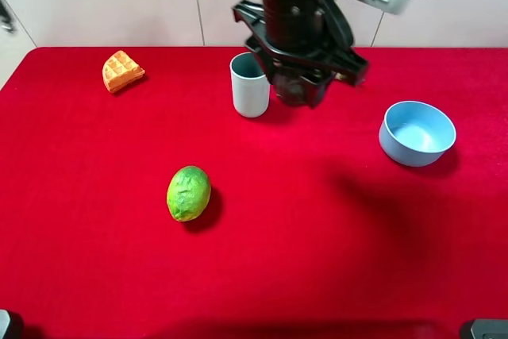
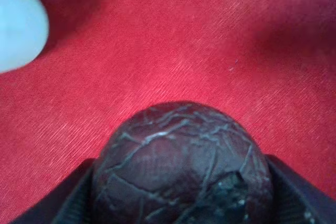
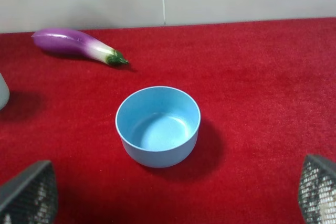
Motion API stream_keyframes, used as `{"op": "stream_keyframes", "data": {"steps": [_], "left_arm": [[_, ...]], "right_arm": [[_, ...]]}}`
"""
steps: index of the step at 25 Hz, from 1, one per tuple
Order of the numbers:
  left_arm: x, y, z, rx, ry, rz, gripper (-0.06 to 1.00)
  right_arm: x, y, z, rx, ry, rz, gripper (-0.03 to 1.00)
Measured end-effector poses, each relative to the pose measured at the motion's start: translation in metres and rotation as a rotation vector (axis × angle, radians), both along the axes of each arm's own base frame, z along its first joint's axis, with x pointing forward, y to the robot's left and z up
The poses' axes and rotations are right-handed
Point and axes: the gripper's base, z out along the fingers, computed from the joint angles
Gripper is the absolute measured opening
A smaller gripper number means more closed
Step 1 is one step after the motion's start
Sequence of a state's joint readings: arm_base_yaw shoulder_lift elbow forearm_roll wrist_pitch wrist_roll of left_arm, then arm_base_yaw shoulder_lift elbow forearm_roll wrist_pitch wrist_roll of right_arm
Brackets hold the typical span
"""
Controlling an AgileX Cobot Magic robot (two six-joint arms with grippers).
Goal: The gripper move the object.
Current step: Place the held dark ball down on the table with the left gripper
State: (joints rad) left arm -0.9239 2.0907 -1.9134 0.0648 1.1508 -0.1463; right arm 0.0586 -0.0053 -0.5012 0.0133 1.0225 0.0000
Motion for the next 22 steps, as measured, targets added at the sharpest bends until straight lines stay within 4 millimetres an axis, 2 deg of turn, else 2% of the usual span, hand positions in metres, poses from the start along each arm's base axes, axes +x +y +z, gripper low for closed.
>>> {"op": "stream_keyframes", "data": {"steps": [6, 12, 22], "left_arm": [[-0.003, -0.027, -0.020, -0.001, -0.004, -0.053, 0.59], [-0.005, -0.046, -0.046, -0.017, -0.024, -0.104, 0.59], [-0.002, -0.063, -0.080, -0.049, -0.060, -0.143, 0.59]], "right_arm": [[0.000, 0.000, 0.000, 0.000, 0.000, 0.000, 0.69], [0.000, 0.000, 0.000, 0.000, 0.000, 0.000, 0.69], [0.000, 0.000, 0.000, 0.000, 0.000, 0.000, 0.69]]}}
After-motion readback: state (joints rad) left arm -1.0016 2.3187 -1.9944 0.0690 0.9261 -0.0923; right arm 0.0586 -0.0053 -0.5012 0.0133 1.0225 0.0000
